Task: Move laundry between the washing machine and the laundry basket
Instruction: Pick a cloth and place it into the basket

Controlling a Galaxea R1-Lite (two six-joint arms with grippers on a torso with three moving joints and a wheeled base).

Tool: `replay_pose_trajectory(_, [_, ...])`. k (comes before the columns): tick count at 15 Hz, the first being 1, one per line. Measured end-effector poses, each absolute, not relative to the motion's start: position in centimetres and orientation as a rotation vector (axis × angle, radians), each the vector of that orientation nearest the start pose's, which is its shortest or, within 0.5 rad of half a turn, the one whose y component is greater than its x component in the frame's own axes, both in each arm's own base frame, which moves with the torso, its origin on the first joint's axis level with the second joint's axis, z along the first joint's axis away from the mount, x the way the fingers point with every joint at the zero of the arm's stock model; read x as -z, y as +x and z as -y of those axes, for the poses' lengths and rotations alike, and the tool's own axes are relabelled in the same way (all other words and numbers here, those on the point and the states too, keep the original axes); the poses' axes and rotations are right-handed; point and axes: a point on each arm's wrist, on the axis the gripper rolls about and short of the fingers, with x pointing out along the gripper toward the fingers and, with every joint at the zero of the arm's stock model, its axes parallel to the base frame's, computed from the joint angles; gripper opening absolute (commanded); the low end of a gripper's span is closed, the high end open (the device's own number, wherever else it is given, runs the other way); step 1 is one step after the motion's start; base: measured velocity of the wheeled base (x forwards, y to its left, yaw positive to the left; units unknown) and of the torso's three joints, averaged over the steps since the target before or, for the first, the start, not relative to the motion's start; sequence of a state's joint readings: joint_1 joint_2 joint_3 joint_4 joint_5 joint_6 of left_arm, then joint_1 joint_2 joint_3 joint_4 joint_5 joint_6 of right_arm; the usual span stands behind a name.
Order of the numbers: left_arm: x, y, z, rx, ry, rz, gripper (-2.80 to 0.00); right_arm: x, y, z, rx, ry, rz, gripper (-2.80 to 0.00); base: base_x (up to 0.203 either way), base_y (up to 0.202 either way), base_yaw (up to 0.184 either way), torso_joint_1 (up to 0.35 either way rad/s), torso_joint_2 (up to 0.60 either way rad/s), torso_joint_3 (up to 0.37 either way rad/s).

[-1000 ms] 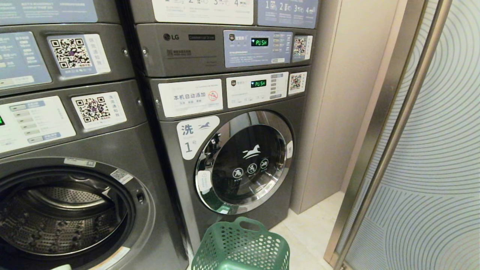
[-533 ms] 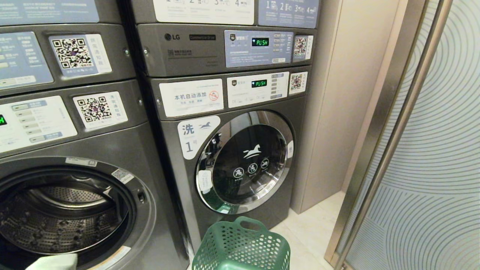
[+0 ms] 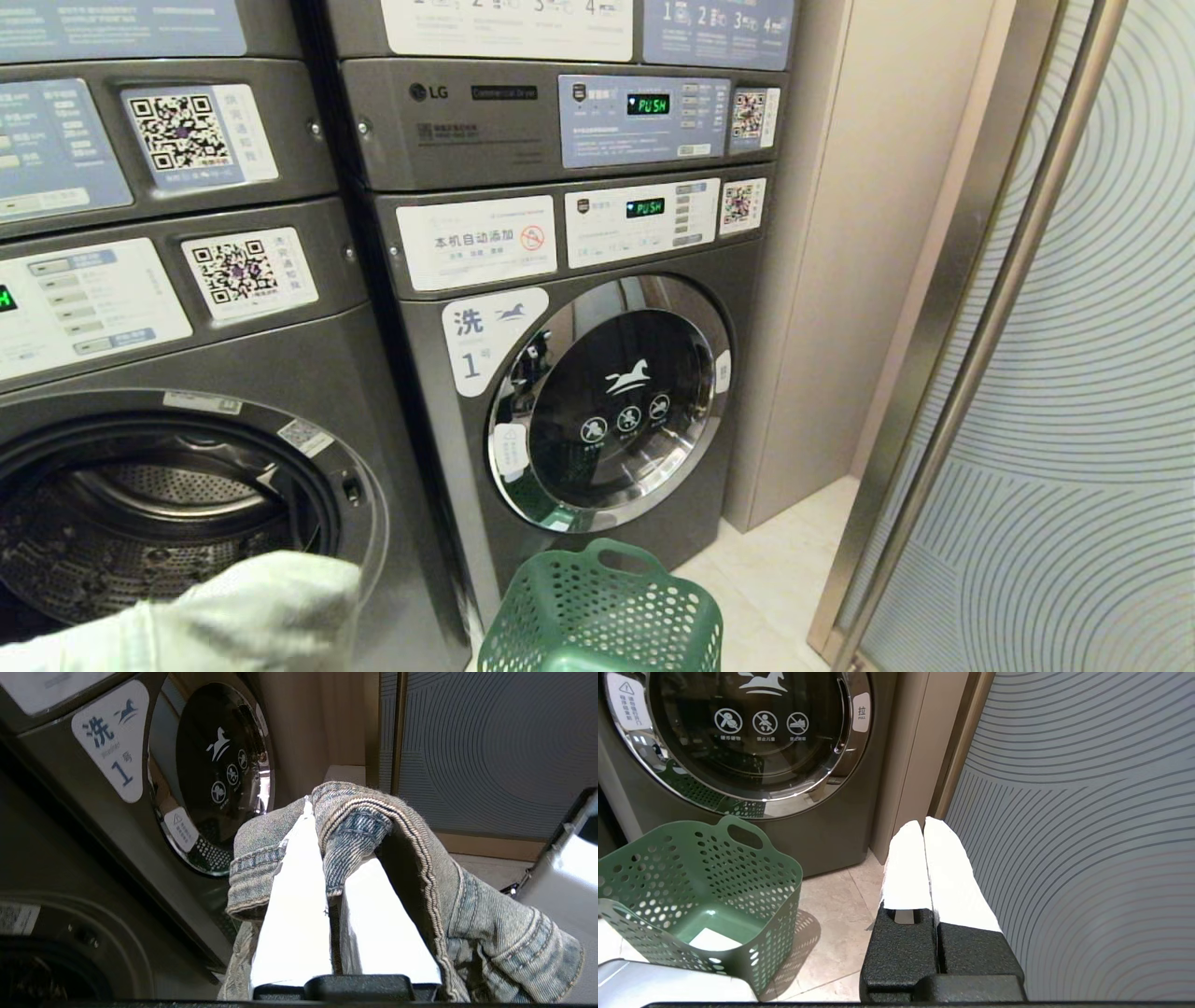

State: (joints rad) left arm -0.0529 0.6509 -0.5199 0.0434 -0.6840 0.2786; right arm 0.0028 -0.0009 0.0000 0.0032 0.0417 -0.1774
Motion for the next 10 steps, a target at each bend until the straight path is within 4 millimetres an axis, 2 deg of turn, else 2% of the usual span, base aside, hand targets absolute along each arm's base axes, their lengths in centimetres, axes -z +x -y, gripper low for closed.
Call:
replay_pose_trajectory(2, [-24.0,8.1,2.4,0.804,0.234,-0.079,-2.8,-7.5,-2.3,-0.1,-0.044,-0.152,0.001,-2.8,0.0,0.0,0.0,0.0,0.0,0.0])
replay_pose_trajectory(4, [-25.6,12.5,4.5,0.872,0.266,-0.095,-2.8,-7.5,-2.3,-0.1,-0.04,-0.119,0.0,-2.8,0.0,0.0,0.0,0.0,0.0,0.0])
replay_pose_trajectory(7, [-26.2,17.9,11.0,0.978,0.322,-0.132,-2.8,-7.5,-2.3,-0.1,-0.039,-0.108,-0.001,-2.8,0.0,0.0,0.0,0.0,0.0,0.0])
replay_pose_trajectory(10, [-24.2,21.3,17.8,0.975,0.362,-0.169,-2.8,-7.5,-2.3,-0.1,-0.039,-0.103,-0.001,-2.8,0.0,0.0,0.0,0.0,0.0,0.0])
